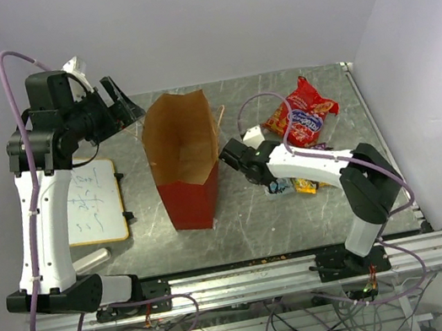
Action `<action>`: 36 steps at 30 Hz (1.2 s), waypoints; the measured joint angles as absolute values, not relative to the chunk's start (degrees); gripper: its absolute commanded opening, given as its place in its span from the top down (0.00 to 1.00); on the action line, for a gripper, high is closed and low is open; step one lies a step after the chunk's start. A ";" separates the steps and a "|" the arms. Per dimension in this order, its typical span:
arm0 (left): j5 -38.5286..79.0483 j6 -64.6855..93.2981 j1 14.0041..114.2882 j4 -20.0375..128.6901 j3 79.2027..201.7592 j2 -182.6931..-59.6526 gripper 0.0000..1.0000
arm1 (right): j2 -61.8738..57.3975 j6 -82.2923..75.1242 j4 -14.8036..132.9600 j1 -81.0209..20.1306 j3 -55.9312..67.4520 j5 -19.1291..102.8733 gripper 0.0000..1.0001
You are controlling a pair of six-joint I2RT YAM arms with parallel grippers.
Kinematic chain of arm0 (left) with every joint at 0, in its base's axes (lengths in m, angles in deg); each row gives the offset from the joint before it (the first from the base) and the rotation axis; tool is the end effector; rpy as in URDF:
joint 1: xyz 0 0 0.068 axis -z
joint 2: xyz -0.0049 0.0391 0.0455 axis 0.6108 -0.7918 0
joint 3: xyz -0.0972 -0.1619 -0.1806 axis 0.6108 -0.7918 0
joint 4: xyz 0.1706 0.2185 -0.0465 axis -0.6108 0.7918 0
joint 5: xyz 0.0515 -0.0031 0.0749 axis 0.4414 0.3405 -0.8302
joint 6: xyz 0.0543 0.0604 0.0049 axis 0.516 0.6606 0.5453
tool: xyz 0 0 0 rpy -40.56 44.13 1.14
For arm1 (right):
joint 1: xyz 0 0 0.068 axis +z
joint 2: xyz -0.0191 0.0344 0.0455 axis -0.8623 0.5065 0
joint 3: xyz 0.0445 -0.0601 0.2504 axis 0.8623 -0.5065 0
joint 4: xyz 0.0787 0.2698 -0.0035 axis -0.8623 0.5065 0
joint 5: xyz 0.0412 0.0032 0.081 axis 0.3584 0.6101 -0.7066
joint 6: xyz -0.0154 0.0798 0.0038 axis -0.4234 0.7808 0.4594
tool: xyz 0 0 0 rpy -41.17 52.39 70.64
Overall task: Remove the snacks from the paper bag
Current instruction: Place the snack at the center of the board.
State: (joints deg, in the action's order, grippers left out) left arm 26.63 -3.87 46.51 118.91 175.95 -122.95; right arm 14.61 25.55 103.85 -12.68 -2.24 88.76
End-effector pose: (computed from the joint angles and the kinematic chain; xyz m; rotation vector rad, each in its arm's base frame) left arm 0.2774 -0.0613 0.4703 -0.2426 2.1699 -0.6628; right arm 0.2694 0.2224 0.1562 -0.1252 2.4695 -0.4549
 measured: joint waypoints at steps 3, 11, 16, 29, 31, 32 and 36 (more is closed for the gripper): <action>26.65 -3.68 46.51 118.91 175.95 -122.95 0.07 | 15.86 25.06 103.04 -12.61 -2.26 89.30 1.00; 26.85 -3.48 46.51 118.89 175.92 -122.95 0.07 | 16.47 24.32 101.36 -11.85 -4.14 89.33 0.80; 27.18 -3.48 46.53 118.89 175.92 -122.95 0.07 | 16.47 23.25 100.72 -11.63 -4.23 88.30 0.32; 26.30 -1.91 46.92 119.32 176.01 -122.95 0.07 | -5.85 19.23 104.37 -11.56 1.26 86.11 0.00; 25.89 -1.49 47.12 119.74 176.65 -122.95 0.07 | -7.44 19.25 106.71 -11.56 5.63 86.77 0.00; 25.63 -1.31 47.27 119.87 177.24 -122.95 0.07 | -8.38 19.40 107.78 -11.56 8.52 87.12 0.00; 24.84 -0.35 47.93 119.78 180.16 -122.63 0.06 | -13.13 19.40 110.32 -11.56 19.18 87.10 0.00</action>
